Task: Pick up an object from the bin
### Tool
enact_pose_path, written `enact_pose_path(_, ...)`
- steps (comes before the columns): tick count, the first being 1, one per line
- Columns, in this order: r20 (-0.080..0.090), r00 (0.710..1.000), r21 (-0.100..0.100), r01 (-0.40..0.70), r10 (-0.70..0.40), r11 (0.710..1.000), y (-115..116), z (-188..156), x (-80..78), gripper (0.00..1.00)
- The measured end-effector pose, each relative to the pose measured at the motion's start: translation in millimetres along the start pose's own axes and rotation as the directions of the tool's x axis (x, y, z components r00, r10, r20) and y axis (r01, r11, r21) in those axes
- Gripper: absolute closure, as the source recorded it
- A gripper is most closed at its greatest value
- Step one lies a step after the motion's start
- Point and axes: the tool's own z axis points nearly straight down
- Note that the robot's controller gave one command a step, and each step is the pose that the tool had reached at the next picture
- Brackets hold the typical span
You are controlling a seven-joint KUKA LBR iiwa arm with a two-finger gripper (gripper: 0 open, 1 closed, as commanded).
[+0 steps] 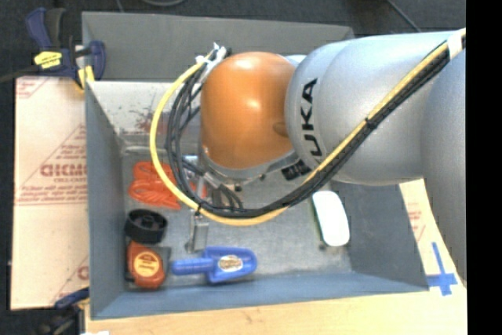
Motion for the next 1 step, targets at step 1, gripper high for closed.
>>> enact_pose_path(1, 0.007, 1.000, -0.002, -0.004, 0.004, 1.000, -1.1, -4.6, -1.6, 0.00)
